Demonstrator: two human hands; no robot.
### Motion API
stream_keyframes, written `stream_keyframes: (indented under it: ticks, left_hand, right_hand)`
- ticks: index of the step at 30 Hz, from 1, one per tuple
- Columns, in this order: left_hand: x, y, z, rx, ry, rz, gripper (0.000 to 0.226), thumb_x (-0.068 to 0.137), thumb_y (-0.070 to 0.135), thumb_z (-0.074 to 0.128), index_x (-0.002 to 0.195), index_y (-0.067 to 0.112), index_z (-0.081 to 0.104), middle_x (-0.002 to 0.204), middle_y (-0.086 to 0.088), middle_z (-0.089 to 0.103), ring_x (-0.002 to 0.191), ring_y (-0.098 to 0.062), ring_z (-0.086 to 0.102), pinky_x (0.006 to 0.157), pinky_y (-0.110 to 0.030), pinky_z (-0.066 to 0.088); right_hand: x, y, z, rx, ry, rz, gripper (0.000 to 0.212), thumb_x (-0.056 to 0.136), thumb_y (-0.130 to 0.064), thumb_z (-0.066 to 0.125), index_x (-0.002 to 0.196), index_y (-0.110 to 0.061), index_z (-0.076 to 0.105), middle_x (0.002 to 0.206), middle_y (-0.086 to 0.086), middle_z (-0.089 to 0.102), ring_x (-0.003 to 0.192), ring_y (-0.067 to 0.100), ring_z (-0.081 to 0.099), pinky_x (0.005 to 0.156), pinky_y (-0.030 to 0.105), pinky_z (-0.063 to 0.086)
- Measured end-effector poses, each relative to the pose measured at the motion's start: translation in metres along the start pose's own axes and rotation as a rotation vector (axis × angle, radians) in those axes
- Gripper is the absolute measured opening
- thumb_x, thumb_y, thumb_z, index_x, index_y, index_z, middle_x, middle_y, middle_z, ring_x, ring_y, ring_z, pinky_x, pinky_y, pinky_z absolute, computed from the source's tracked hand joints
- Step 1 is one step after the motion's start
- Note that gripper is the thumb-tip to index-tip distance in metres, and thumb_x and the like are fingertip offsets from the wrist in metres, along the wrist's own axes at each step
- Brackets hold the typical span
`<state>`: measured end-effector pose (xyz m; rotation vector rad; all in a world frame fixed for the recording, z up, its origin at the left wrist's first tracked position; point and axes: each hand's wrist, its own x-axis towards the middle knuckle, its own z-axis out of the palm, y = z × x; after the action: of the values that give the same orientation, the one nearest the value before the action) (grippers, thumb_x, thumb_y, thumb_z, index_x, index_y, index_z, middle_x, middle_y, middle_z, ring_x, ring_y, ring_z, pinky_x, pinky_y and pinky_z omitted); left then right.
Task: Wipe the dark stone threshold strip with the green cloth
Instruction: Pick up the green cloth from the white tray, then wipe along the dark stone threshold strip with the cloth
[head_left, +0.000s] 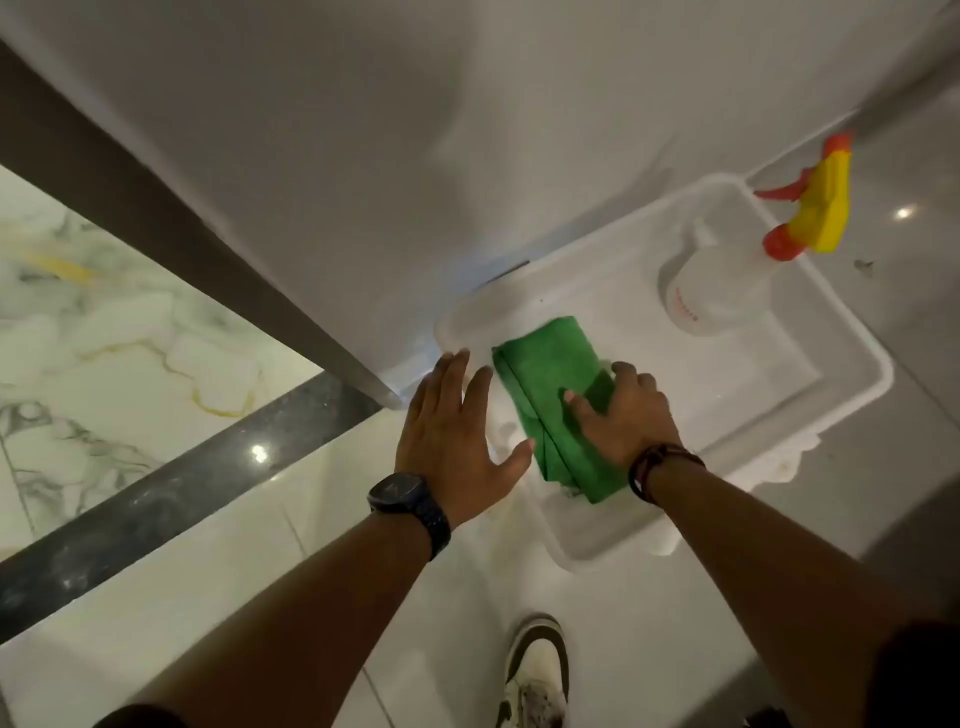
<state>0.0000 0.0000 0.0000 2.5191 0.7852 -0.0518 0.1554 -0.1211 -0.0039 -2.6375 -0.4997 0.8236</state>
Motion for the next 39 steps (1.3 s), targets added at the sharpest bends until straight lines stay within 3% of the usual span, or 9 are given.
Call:
stream_keyframes:
  ticks: [3, 6, 11, 17, 21, 26, 29, 35, 39]
  left_hand:
    - [0.003, -0.014, 0.023, 0.053, 0.01, 0.031, 0.091, 0.084, 0.061, 0.053, 0.152, 0.012, 0.018, 0.162, -0.01, -0.001, 0.147, -0.023, -0.009, 0.117, -0.037, 0.001]
    - [0.002, -0.019, 0.032, 0.021, 0.027, 0.063, 0.093, 0.083, 0.063, 0.046, 0.153, 0.012, 0.012, 0.161, -0.007, -0.006, 0.147, -0.021, -0.013, 0.117, -0.037, 0.0]
    - [-0.005, -0.03, -0.002, -0.063, 0.001, 0.084, 0.09, 0.08, 0.065, 0.053, 0.148, 0.012, 0.027, 0.159, -0.014, 0.02, 0.146, -0.028, 0.014, 0.115, -0.041, 0.015]
    - [-0.06, -0.105, -0.088, -0.027, 0.055, 0.003, 0.074, 0.078, 0.059, 0.057, 0.133, 0.01, 0.046, 0.136, -0.014, 0.053, 0.122, -0.034, 0.048, 0.098, -0.048, 0.041]
    - [-0.115, -0.181, -0.109, -0.039, 0.109, -0.131, 0.069, 0.079, 0.057, 0.056, 0.127, 0.008, 0.052, 0.129, -0.012, 0.058, 0.115, -0.032, 0.053, 0.094, -0.047, 0.044]
    - [-0.157, -0.298, -0.049, 0.052, 0.124, -0.205, 0.065, 0.081, 0.058, 0.054, 0.125, 0.01, 0.054, 0.124, -0.011, 0.06, 0.112, -0.031, 0.055, 0.093, -0.044, 0.045]
    - [-0.168, -0.346, 0.01, 0.022, 0.095, -0.224, 0.068, 0.081, 0.059, 0.051, 0.127, 0.009, 0.055, 0.126, -0.011, 0.06, 0.113, -0.03, 0.054, 0.095, -0.044, 0.045]
    - [-0.164, -0.43, 0.137, 0.0, 0.043, -0.252, 0.07, 0.079, 0.057, 0.057, 0.129, 0.008, 0.054, 0.131, -0.013, 0.058, 0.116, -0.033, 0.054, 0.096, -0.045, 0.044]
    - [-0.15, -0.458, 0.19, 0.027, 0.03, -0.221, 0.079, 0.084, 0.064, 0.044, 0.143, 0.013, 0.038, 0.151, -0.011, 0.038, 0.135, -0.03, 0.036, 0.111, -0.044, 0.028]
  right_hand:
    - [0.019, 0.004, 0.014, -0.002, 0.072, 0.0, 0.063, 0.083, -0.049, 0.061, 0.126, -0.007, 0.041, 0.118, 0.017, 0.053, 0.107, 0.038, 0.051, 0.089, 0.05, 0.047]
    - [0.025, 0.004, 0.019, -0.001, 0.031, -0.032, 0.042, 0.087, -0.041, 0.059, 0.11, -0.007, 0.048, 0.105, 0.015, 0.058, 0.096, 0.034, 0.057, 0.082, 0.045, 0.05]
    - [-0.003, -0.024, 0.003, -0.054, 0.051, -0.241, 0.023, 0.094, -0.036, 0.048, 0.095, -0.016, 0.037, 0.076, 0.008, 0.058, 0.068, 0.033, 0.056, 0.059, 0.039, 0.046]
    - [-0.088, -0.112, -0.005, -0.01, -0.005, -0.616, 0.019, 0.094, -0.033, 0.052, 0.094, -0.021, 0.038, 0.062, -0.006, 0.051, 0.051, 0.019, 0.049, 0.047, 0.025, 0.033]
    - [-0.117, -0.172, 0.054, 0.045, -0.114, -0.637, 0.018, 0.092, -0.036, 0.054, 0.092, -0.022, 0.042, 0.063, -0.008, 0.055, 0.056, 0.01, 0.054, 0.049, 0.025, 0.039]
    - [-0.079, -0.21, 0.198, 0.141, -0.176, -0.539, 0.014, 0.091, -0.036, 0.056, 0.096, -0.029, 0.045, 0.075, -0.014, 0.056, 0.067, -0.001, 0.052, 0.054, 0.007, 0.037]
    - [-0.04, -0.212, 0.279, 0.082, -0.202, -0.507, 0.023, 0.091, -0.034, 0.056, 0.107, -0.018, 0.051, 0.094, 0.002, 0.063, 0.082, 0.02, 0.057, 0.071, 0.029, 0.045]
    - [0.046, -0.215, 0.411, 0.094, -0.163, -0.511, 0.02, 0.09, -0.028, 0.058, 0.102, -0.014, 0.051, 0.095, 0.01, 0.065, 0.087, 0.03, 0.06, 0.074, 0.04, 0.049]
    - [0.094, -0.203, 0.453, 0.103, -0.13, -0.432, 0.025, 0.09, -0.026, 0.06, 0.106, -0.01, 0.051, 0.103, 0.018, 0.065, 0.095, 0.036, 0.06, 0.082, 0.047, 0.049]
